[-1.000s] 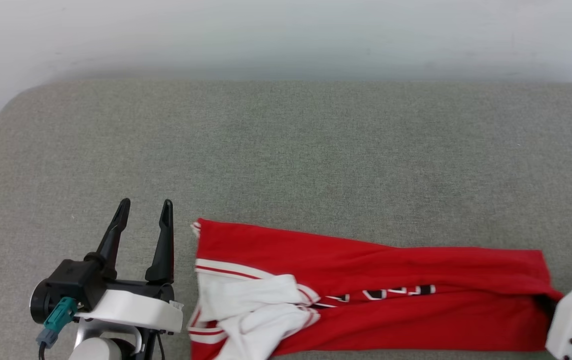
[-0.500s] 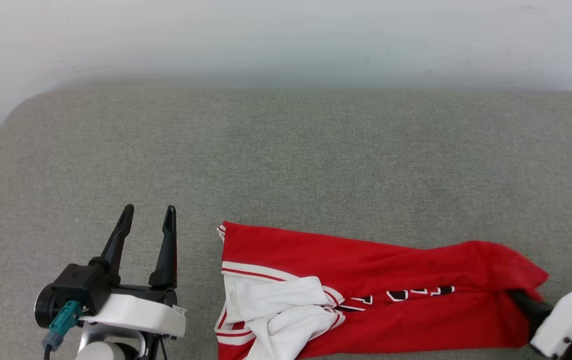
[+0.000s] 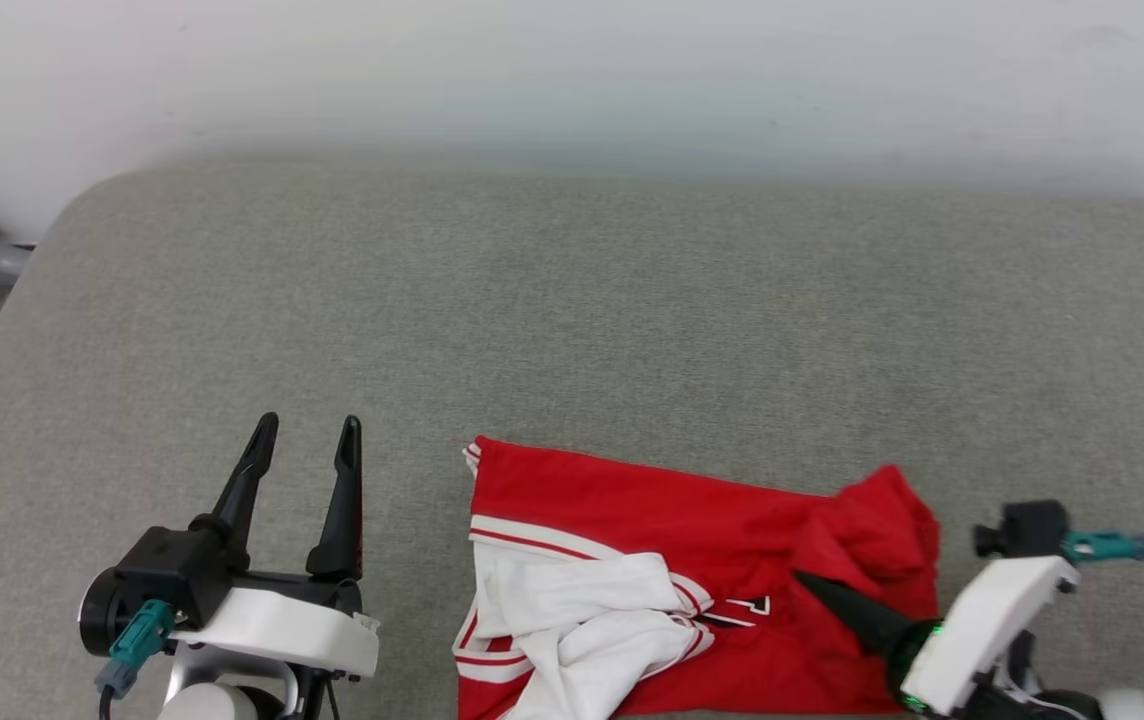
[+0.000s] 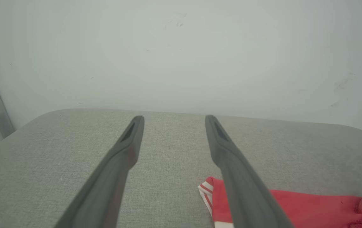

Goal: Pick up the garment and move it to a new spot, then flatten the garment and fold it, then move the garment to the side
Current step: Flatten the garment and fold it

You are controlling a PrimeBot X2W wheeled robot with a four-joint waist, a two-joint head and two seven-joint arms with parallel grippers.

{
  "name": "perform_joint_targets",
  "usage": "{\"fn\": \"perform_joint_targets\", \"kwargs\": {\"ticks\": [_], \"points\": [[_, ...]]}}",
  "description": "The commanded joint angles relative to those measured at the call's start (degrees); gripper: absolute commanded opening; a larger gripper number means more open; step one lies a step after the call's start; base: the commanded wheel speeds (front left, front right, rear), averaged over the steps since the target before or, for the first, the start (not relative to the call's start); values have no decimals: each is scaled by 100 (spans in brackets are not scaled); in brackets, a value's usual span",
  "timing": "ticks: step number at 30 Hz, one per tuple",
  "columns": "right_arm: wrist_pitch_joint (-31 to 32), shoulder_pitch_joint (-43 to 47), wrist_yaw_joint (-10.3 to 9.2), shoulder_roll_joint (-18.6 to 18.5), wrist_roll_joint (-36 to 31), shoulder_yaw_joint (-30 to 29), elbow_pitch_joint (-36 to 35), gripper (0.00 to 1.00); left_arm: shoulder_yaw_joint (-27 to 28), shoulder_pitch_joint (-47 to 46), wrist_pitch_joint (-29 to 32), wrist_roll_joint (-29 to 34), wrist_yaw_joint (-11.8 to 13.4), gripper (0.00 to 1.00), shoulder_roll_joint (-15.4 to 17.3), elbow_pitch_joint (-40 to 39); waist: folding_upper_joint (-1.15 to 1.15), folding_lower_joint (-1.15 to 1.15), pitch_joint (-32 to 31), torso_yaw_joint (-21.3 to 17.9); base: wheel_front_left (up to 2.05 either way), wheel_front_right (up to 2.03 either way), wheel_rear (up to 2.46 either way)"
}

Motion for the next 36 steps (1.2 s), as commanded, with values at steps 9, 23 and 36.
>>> {"fn": "perform_joint_targets", "kwargs": {"ticks": [9, 23, 36], "points": [[-127, -655, -2, 165, 231, 1096, 297, 0, -61, -201, -7, -37, -24, 100, -49, 51, 0, 0, 260, 393, 0, 0, 0], [-368, -1420, -1, 306, 424, 2307, 833, 48, -45, -433, -47, 31, -126, 100, -262, 202, 0, 0, 638, 608, 0, 0, 0], [-1178, -1730, -1, 109, 80, 2725, 539, 100, 86, -448, -49, 203, -233, 100, -384, 263, 0, 0, 619, 386, 0, 0, 0]]}}
